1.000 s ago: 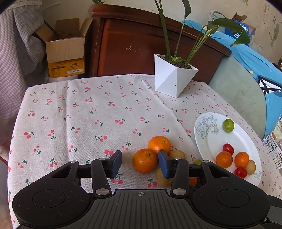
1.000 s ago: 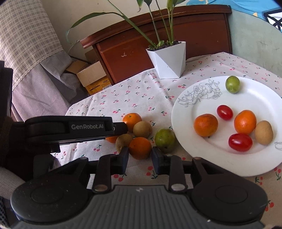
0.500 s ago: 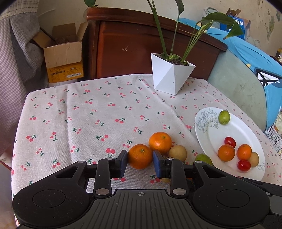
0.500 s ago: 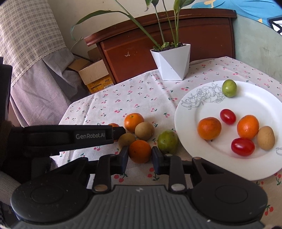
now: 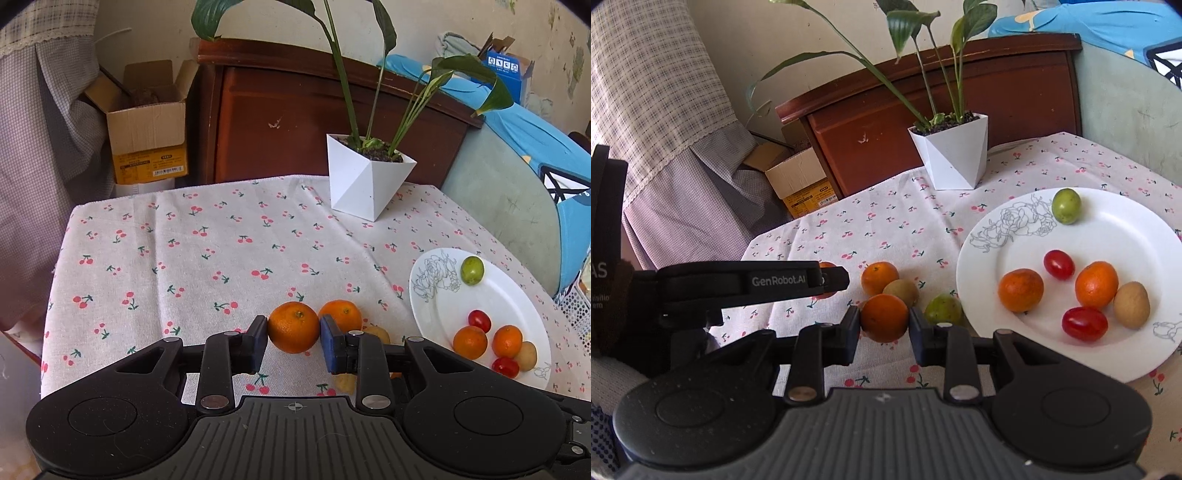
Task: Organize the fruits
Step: 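Grasp an orange with the left gripper while the right grasps another orange, then carry both oranges onto the plate and open both grippers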
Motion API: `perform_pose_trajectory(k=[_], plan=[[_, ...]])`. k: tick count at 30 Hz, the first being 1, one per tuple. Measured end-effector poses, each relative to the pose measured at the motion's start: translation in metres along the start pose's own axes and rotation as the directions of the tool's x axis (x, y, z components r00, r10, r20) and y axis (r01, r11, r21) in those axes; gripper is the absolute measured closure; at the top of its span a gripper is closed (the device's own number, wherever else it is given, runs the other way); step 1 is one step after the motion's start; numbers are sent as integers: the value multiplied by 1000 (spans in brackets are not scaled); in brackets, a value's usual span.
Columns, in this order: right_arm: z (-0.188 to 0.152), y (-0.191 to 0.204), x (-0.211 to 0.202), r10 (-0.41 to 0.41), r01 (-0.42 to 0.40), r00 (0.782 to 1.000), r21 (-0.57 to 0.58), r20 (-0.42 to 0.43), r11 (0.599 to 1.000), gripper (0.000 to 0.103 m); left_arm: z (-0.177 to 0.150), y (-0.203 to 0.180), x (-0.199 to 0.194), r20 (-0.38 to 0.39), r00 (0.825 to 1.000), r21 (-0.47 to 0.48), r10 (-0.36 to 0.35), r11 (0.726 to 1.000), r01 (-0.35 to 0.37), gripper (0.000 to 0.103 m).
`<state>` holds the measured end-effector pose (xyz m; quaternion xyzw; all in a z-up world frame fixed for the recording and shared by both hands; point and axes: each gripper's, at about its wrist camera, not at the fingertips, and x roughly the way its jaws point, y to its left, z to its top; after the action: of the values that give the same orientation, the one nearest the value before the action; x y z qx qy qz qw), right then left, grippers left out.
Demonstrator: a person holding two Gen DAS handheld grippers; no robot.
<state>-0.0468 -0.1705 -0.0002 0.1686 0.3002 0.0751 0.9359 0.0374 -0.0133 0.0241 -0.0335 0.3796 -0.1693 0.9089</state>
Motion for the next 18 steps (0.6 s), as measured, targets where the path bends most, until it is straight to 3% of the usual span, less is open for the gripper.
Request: perform_pose_trajectory(k=[18], plan=[[27, -52, -36, -133, 114, 983, 142, 128, 983, 75, 14, -50, -1, 43, 994, 11, -104, 995, 104, 75]])
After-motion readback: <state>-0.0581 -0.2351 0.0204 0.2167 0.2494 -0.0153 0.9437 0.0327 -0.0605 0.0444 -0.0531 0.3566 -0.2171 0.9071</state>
